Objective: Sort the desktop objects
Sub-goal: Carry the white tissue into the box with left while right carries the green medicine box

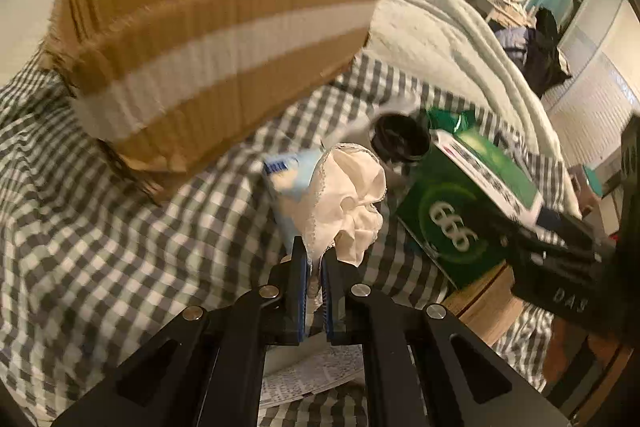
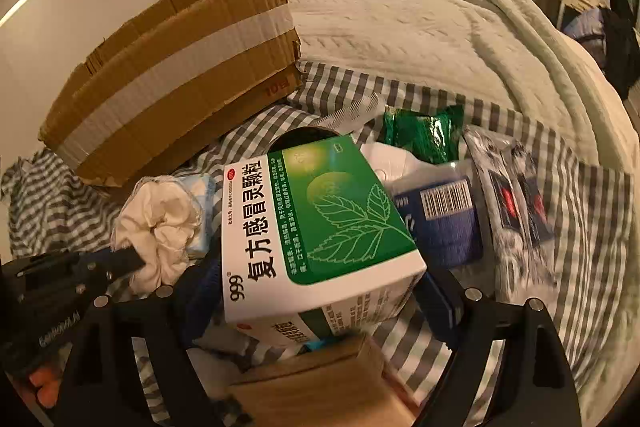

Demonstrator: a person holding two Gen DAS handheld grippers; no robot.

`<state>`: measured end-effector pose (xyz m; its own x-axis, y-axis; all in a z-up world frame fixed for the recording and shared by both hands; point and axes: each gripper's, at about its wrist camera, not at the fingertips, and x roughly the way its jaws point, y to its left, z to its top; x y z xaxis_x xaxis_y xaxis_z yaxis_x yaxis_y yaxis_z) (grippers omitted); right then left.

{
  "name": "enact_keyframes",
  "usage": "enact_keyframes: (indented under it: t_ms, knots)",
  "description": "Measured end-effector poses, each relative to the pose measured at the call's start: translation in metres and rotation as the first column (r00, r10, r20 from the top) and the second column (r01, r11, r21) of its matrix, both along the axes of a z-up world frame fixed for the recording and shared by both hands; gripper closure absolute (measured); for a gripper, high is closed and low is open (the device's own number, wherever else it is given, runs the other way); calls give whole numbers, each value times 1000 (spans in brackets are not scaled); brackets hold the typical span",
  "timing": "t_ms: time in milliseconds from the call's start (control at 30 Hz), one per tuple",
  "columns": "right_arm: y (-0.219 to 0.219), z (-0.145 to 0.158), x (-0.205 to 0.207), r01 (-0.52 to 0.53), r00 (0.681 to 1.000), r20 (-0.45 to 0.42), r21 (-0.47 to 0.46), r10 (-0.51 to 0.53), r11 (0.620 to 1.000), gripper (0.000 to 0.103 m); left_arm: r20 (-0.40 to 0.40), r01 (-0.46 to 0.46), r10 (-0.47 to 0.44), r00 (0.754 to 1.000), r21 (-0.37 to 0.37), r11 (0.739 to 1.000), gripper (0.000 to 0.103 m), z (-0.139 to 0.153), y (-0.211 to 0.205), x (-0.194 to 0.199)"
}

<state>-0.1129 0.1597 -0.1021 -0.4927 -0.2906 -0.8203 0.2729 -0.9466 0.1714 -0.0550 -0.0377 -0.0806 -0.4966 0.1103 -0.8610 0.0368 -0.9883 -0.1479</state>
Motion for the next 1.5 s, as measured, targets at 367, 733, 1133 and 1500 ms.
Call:
enact_keyframes:
  t_ms: [367,733,1133,1500]
  knots:
    - [-17,145,41,-13,988,-148,115,30,993,19,-51,10,-6,999,84,996,98,91,-11,-7]
    - [-83,335,8,-81,948,-289,196,137,977,19,-160,61,-67,985,-43,997,98,238,-65,-63]
    - [-147,224,-103,-63,985,-163,14,65,998,19,-47,-153,155,987,47,987,98,157,-130,-132]
    - [-143,223,-112,-27,980,-201,-116,3,993,9,-117,-212,203,972,-66,975,17,157,-156,-127]
